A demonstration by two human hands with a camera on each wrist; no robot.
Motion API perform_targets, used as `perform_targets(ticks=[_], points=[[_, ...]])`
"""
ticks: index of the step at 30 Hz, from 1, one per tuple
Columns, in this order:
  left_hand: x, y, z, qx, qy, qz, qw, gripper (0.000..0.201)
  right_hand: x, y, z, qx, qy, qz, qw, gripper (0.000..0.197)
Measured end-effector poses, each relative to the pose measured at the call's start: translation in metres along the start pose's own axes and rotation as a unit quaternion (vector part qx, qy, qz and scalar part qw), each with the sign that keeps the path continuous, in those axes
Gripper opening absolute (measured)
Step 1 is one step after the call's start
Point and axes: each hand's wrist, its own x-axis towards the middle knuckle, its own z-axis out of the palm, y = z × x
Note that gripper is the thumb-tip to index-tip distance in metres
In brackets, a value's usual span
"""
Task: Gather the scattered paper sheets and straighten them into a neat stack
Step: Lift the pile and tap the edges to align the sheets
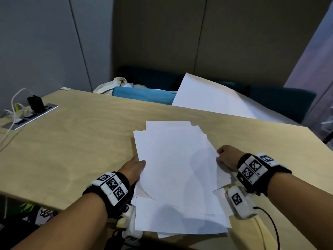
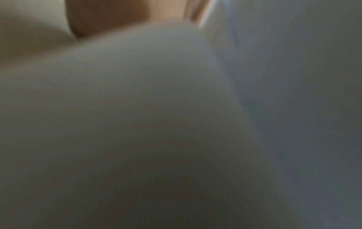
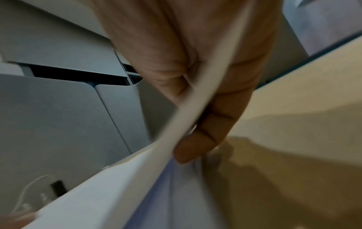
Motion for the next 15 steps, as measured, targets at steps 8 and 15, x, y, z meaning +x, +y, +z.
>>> perform_targets(ticks=[8, 15], points=[[-0.032, 0.014, 0.009, 0.013, -0.031, 0.111, 0.993, 0.067, -0.031, 0.000, 0.033, 0.011, -0.056, -0.074, 0.996, 0.035], [-0.052, 0.064, 0.003, -0.162, -0.076, 0.267, 0.947, 0.059, -0.045, 0.012, -0.009, 0.180, -0.036, -0.056, 0.981, 0.054]])
